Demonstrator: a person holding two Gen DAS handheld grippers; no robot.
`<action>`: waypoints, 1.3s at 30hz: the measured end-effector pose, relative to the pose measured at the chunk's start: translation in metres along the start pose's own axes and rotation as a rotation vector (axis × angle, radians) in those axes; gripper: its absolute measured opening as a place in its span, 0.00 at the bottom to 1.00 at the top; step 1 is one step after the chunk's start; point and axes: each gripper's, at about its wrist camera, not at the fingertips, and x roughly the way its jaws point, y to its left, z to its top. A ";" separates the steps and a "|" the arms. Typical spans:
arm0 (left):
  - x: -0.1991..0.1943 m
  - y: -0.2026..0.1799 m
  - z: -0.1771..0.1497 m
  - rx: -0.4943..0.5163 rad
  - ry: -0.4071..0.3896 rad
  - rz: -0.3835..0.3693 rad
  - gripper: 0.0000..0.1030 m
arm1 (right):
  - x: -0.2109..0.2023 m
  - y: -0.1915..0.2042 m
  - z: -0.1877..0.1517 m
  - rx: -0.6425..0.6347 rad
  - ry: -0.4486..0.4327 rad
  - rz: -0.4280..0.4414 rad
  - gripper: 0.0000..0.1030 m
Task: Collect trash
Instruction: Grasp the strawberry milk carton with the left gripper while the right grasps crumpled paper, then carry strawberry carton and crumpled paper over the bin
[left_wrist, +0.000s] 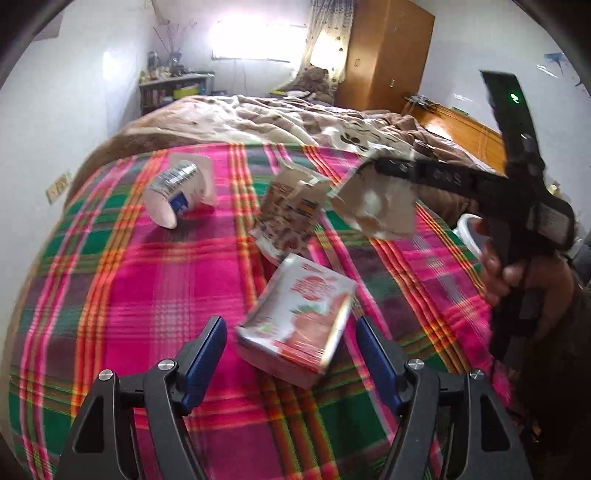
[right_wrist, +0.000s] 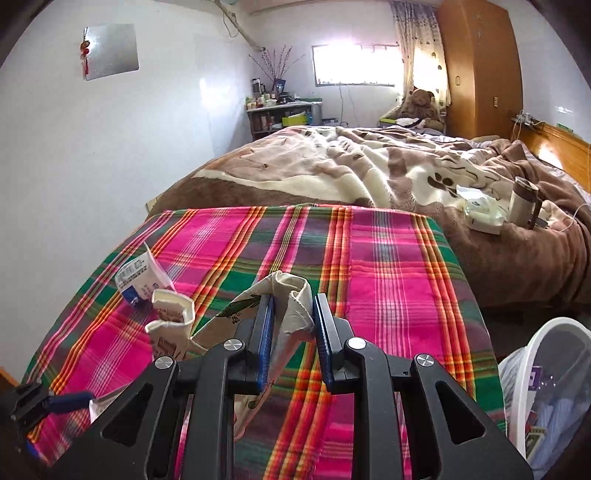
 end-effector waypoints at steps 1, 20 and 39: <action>0.000 -0.001 0.003 0.015 -0.004 0.040 0.71 | -0.002 -0.002 -0.001 0.004 0.001 0.001 0.22; 0.038 -0.019 0.018 0.076 0.077 0.004 0.68 | -0.023 -0.024 -0.020 0.037 0.014 0.008 0.22; -0.002 -0.079 0.029 0.075 -0.046 0.012 0.67 | -0.077 -0.069 -0.028 0.077 -0.055 -0.035 0.22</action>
